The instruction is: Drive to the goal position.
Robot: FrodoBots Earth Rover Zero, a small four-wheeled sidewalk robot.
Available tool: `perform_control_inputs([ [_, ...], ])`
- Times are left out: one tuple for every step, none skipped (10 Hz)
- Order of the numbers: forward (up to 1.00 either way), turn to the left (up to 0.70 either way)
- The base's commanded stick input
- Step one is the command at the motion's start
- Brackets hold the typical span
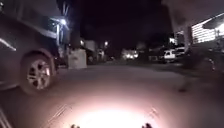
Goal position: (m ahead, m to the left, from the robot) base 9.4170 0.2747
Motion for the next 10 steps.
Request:
perform_control_inputs([
  [0.85,0.0],
  [0.85,0.0],
  [0.85,0.0],
  [0.85,0.0],
  [0.85,0.0],
  [0.85,0.0],
  [0.85,0.0],
  [0.85,0.0],
  [0.85,0.0],
  [0.85,0.0],
])
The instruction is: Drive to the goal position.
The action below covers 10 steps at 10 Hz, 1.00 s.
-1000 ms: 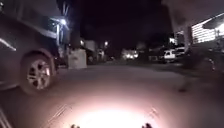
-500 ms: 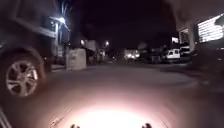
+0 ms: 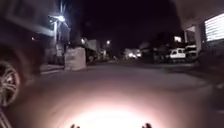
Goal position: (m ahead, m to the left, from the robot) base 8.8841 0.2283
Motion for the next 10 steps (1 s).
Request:
perform_control_inputs([
  [0.85,0.0],
  [0.85,0.0],
  [0.85,0.0],
  [0.85,0.0],
  [0.85,0.0],
  [0.85,0.0],
  [0.85,0.0],
  [0.85,0.0],
  [0.85,0.0],
  [0.85,0.0],
])
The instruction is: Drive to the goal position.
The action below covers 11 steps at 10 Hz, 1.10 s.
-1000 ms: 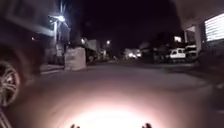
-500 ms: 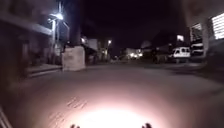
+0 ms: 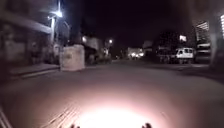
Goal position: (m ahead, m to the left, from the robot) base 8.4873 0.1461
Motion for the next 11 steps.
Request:
perform_control_inputs([
  [0.85,0.0],
  [0.85,0.0],
  [0.85,0.0],
  [0.85,0.0],
  [0.85,0.0],
  [0.85,0.0],
  [0.85,0.0],
  [0.85,0.0],
  [0.85,0.0],
  [0.85,0.0],
  [0.85,0.0],
])
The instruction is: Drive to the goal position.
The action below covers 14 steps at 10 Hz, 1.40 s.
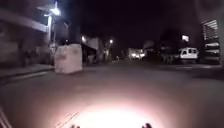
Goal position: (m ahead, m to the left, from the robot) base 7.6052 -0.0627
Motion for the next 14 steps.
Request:
perform_control_inputs([
  [0.85,0.0],
  [0.85,0.0],
  [0.85,0.0],
  [0.85,0.0],
  [0.85,0.0],
  [0.85,0.0],
  [0.85,0.0],
  [0.85,0.0],
  [0.85,0.0],
  [0.85,0.0],
  [0.85,0.0],
  [0.85,-0.13],
  [0.85,-0.33],
  [0.85,-0.14],
])
